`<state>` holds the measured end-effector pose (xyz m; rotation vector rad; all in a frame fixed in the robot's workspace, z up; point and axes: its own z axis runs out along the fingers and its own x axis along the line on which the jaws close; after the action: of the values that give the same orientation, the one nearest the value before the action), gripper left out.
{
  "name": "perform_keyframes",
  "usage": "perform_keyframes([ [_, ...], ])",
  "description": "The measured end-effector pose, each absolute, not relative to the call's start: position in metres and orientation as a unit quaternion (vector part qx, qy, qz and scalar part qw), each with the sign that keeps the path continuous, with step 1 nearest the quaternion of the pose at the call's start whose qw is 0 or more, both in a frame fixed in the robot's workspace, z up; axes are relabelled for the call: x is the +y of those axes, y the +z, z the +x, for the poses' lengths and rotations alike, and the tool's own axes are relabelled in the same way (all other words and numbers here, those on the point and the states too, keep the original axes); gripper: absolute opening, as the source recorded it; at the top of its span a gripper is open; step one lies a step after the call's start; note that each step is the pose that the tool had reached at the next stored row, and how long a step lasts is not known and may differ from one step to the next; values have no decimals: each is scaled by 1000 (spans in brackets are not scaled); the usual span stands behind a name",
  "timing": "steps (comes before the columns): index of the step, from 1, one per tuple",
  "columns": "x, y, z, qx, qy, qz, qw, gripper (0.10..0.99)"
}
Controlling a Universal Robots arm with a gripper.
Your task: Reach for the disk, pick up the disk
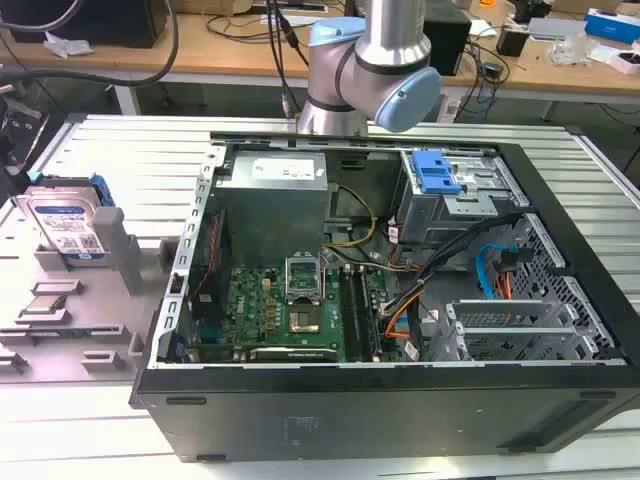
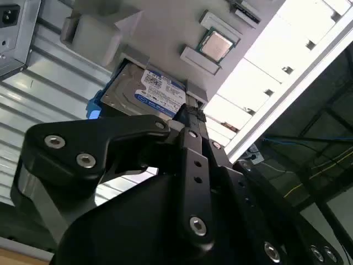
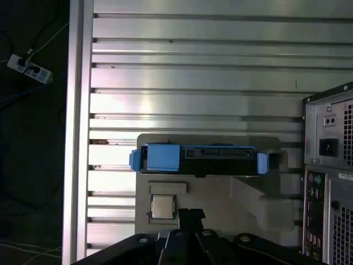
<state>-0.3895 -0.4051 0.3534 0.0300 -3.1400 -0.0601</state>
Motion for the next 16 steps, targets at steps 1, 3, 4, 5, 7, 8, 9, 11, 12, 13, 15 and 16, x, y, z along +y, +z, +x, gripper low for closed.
perform_keyframes([
  [1, -405, 353, -390, -1000, -19, 20, 1, 106],
  [3, -405, 353, -390, -999, -19, 43, 1, 106],
  [4, -405, 353, -390, -999, -19, 50, 1, 106],
  [5, -405, 353, -390, -998, -19, 58, 1, 106],
  [7, -405, 353, -390, -997, -19, 69, 2, 106],
  [8, -405, 353, -390, -997, -19, 79, 2, 106],
  [9, -405, 353, -390, -996, -19, 86, 2, 106],
  [11, -405, 353, -390, -995, -19, 99, 2, 106],
  [12, -405, 353, -390, -994, -19, 104, 2, 106],
  [13, -405, 353, -390, -994, -19, 109, 2, 106],
  [15, -405, 353, -390, -993, -19, 119, 2, 106],
  [16, -405, 353, -390, -992, -19, 124, 3, 106],
])
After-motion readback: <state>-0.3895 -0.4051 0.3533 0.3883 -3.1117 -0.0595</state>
